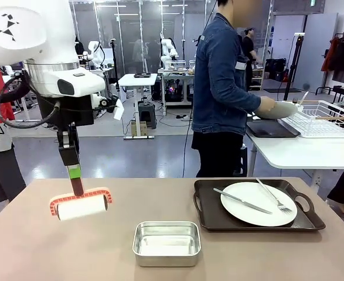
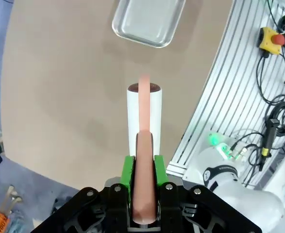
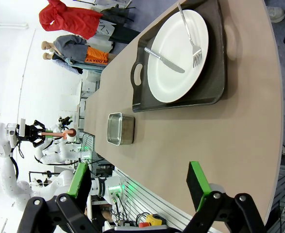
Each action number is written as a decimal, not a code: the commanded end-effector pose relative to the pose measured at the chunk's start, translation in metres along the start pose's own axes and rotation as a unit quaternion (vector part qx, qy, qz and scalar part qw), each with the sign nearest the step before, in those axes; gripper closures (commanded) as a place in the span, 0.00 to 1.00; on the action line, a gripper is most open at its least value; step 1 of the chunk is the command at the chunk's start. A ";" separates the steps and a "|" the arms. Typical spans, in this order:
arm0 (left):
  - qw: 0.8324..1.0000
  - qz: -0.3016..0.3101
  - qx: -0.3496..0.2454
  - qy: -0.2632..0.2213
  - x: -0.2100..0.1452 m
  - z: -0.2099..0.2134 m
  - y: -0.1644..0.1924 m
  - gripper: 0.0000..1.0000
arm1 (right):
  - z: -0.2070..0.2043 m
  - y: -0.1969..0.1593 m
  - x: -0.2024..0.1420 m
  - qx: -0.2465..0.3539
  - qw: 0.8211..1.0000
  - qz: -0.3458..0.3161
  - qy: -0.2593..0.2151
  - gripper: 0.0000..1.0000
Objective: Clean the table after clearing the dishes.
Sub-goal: Place the Lint Roller back on top of the Airtight Container.
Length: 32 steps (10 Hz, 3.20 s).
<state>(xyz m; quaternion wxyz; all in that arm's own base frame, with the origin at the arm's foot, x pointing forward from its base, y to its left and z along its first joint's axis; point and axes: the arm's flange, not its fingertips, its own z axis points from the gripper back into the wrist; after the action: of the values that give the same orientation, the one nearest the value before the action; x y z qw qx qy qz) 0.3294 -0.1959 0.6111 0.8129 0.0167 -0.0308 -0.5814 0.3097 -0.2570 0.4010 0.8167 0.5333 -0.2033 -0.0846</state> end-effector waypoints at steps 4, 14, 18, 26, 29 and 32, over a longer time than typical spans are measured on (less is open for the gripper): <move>1.000 0.000 -0.007 0.005 -0.001 -0.002 0.000 0.79 | 0.001 0.003 -0.002 0.005 1.000 0.001 -0.003 0.00; 0.970 -0.233 -0.056 0.042 0.222 -0.093 0.030 0.79 | 0.001 0.003 -0.002 0.005 1.000 0.001 -0.003 0.00; 0.963 -0.246 -0.100 0.052 0.242 -0.139 0.046 0.79 | 0.001 0.003 -0.002 0.005 1.000 0.001 -0.003 0.00; 0.975 -0.175 -0.122 0.061 0.249 -0.207 0.093 0.74 | 0.001 0.003 -0.002 0.005 1.000 0.001 -0.003 0.00; 0.976 -0.171 -0.124 0.044 0.246 -0.199 0.095 0.21 | 0.001 0.003 -0.002 0.005 1.000 0.001 -0.003 0.00; 0.978 -0.175 -0.109 0.035 0.239 -0.173 0.096 0.00 | 0.001 0.003 -0.002 0.005 1.000 0.001 -0.003 0.00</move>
<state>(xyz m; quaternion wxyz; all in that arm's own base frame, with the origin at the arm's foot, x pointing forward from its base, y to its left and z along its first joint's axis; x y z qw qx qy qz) 0.5166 -0.3979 0.4421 0.6973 -0.0475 0.0752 -0.7112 0.3099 -0.2570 0.4012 0.8168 0.5332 -0.2033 -0.0843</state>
